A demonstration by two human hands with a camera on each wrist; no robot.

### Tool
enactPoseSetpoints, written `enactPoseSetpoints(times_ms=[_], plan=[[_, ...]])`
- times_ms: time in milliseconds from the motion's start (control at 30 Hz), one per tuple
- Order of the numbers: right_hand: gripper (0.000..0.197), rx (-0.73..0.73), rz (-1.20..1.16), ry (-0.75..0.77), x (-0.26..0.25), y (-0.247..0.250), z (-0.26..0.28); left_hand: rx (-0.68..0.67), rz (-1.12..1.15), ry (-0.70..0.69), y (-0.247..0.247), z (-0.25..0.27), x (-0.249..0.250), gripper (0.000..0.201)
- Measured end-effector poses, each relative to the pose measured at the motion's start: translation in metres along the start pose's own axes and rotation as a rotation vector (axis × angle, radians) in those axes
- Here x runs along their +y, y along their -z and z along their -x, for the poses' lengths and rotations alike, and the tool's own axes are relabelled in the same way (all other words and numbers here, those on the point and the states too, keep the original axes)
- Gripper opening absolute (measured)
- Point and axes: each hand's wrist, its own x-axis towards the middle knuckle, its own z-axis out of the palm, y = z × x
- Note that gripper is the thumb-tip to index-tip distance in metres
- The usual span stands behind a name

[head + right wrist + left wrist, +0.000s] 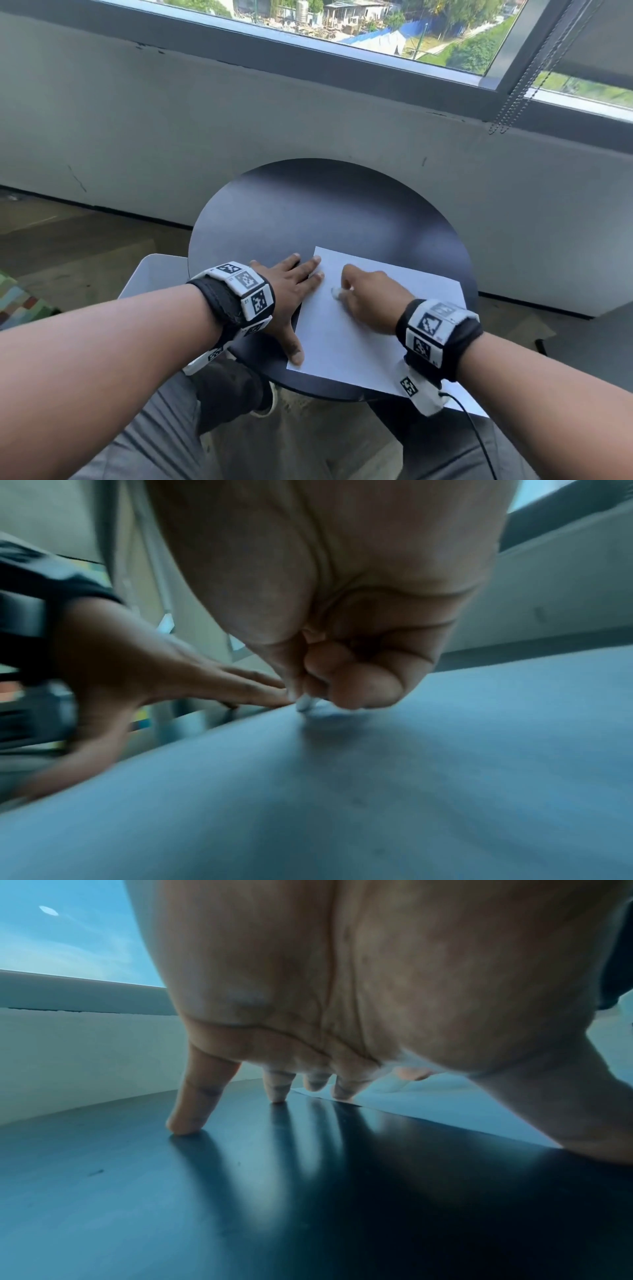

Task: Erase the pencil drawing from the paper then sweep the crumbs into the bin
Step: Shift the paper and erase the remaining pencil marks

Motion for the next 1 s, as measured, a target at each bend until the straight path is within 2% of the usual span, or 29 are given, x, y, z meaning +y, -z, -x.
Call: enactPoseSetpoints(times_ms=[67,133,267,300,367,500,567,667,700,833,867,933,1000], plan=[[0.026,-0.134,0.036,0.18,-0.014,-0.008,0.019,-0.014,0.004,-0.006,0.001,0.0,-0.001,0.148],[0.026,-0.217,0.031,0.248,-0.016,-0.01,0.026,-0.02,0.003,-0.013,0.002,0.0,-0.002,0.148],[0.028,-0.002,-0.043,-0.039,0.016,0.008,-0.004,-0.024,0.015,-0.015,0.005,-0.001,-0.002,0.147],[0.028,0.013,-0.057,-0.07,0.021,0.01,-0.007,-0.018,0.026,-0.012,0.006,-0.002,-0.003,0.144],[0.027,-0.04,-0.059,-0.023,0.019,0.009,-0.002,0.015,0.044,-0.011,0.006,-0.005,-0.003,0.134],[0.029,-0.165,0.031,0.175,0.0,-0.002,0.01,0.09,0.022,0.003,-0.003,-0.012,-0.001,0.121],[0.031,-0.074,0.061,0.117,0.007,0.003,-0.005,0.096,0.025,0.011,-0.003,-0.012,0.0,0.122],[0.032,0.063,0.061,-0.119,0.021,0.016,-0.019,0.081,0.048,0.012,-0.002,-0.013,-0.002,0.125],[0.032,0.066,0.089,-0.11,0.021,0.014,-0.016,0.069,0.054,0.012,0.0,-0.014,-0.002,0.128],[0.029,-0.121,0.184,0.239,-0.003,-0.003,0.013,0.021,0.048,0.004,0.007,-0.017,0.0,0.131],[0.03,-0.138,0.188,0.276,-0.005,-0.004,0.014,0.016,0.042,0.0,0.008,-0.016,0.0,0.13],[0.031,-0.05,0.236,0.19,0.003,0.003,-0.002,0.02,0.034,-0.005,0.01,-0.015,0.0,0.131],[0.032,0.045,0.222,0.001,0.011,0.013,-0.022,0.032,0.031,-0.005,0.01,-0.017,-0.001,0.133]])
